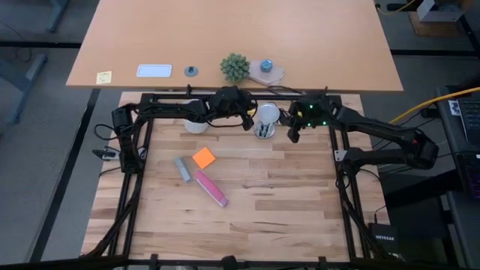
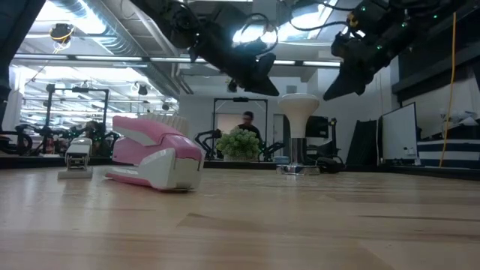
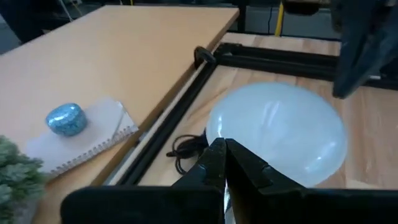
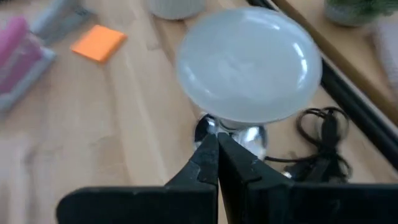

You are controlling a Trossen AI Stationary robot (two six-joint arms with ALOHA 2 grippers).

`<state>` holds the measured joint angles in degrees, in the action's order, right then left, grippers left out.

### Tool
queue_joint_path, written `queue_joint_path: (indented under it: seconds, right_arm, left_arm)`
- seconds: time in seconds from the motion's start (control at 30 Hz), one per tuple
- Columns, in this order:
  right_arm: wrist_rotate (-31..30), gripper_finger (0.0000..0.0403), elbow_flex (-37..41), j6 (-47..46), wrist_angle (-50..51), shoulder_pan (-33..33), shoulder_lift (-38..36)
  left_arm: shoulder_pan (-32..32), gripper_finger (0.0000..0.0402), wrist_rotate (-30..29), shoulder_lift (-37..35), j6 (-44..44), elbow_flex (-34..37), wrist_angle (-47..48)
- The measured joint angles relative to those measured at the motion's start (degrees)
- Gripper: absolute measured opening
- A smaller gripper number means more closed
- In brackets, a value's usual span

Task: Screw lightbulb
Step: Remove the lightbulb from the lamp

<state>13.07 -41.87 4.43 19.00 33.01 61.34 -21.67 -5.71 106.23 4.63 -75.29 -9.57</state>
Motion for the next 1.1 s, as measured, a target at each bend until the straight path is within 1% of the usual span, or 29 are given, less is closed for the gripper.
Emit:
queue_joint_path:
  seconds: [0.1, 0.17, 0.33, 0.53, 0.73, 1.1]
  right_arm:
    - [-5.80, 0.0003, 0.33, 0.20, -0.57, -2.38, 0.00]
    - [-7.39, 0.0003, 0.38, 0.30, -1.93, -3.36, 0.00]
    - [-8.03, 0.0003, 0.38, -0.16, -4.33, -3.90, 0.00]
    - [-8.17, 0.0003, 0.38, -1.18, -4.28, -3.88, 0.00]
    - [-11.27, 0.0003, 0.38, -1.21, -4.30, -3.87, 0.02]
    - [-12.67, 0.0003, 0.36, -1.21, -4.24, -3.75, 0.02]
  left_arm:
    - [-0.18, 0.0000, 0.13, 1.02, -0.15, -0.04, -0.73]
    - [-0.20, 0.0000, 0.11, 1.82, -0.14, -0.02, -0.48]
    - [-0.15, 0.0000, 0.02, 2.13, -0.14, 0.02, -1.51]
    - [0.18, 0.0000, 0.02, 2.11, -0.35, 0.01, -1.12]
    - [1.29, 0.0000, -0.03, 2.11, -0.46, 0.00, -0.11]
    - [2.47, 0.0000, -0.35, 2.08, -1.18, 0.00, -0.04]
